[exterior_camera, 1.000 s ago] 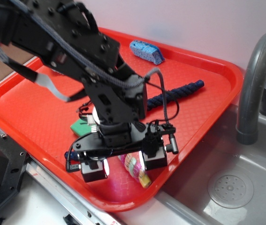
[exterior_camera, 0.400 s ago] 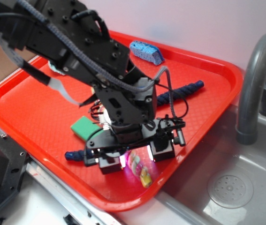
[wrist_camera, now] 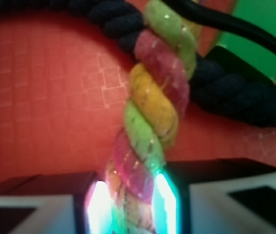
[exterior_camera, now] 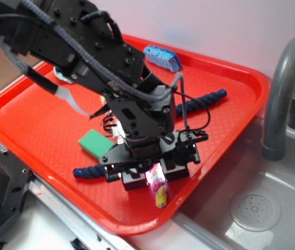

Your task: Grab the multicolored rope.

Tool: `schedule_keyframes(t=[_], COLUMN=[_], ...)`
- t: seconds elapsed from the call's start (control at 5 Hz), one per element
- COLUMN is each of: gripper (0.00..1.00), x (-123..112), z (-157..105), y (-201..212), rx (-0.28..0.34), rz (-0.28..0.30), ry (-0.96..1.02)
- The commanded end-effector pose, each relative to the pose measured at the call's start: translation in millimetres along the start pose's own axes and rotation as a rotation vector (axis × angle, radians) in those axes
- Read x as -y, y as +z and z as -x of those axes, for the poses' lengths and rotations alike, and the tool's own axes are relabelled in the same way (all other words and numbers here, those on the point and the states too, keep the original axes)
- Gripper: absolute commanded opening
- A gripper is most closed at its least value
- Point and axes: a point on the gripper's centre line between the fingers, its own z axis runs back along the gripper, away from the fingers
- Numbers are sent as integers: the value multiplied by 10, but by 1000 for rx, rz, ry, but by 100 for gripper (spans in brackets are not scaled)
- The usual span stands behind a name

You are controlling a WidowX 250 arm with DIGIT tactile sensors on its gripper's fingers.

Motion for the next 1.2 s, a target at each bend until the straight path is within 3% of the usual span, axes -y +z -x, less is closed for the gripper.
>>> schedule_keyframes(t=[0.0,0.2,0.4,0.8,1.0], gripper=[0,0,0,0,0], x=[-10,-99,-267,-549,-556], z=[-608,-938,-1093,-1372,-1421], y=[681,1121,1631,2086,2113], rx=[75,-9,70,86,78], rz=[136,235,257,253,265], ry=[-188,-370,-494,-590,-625])
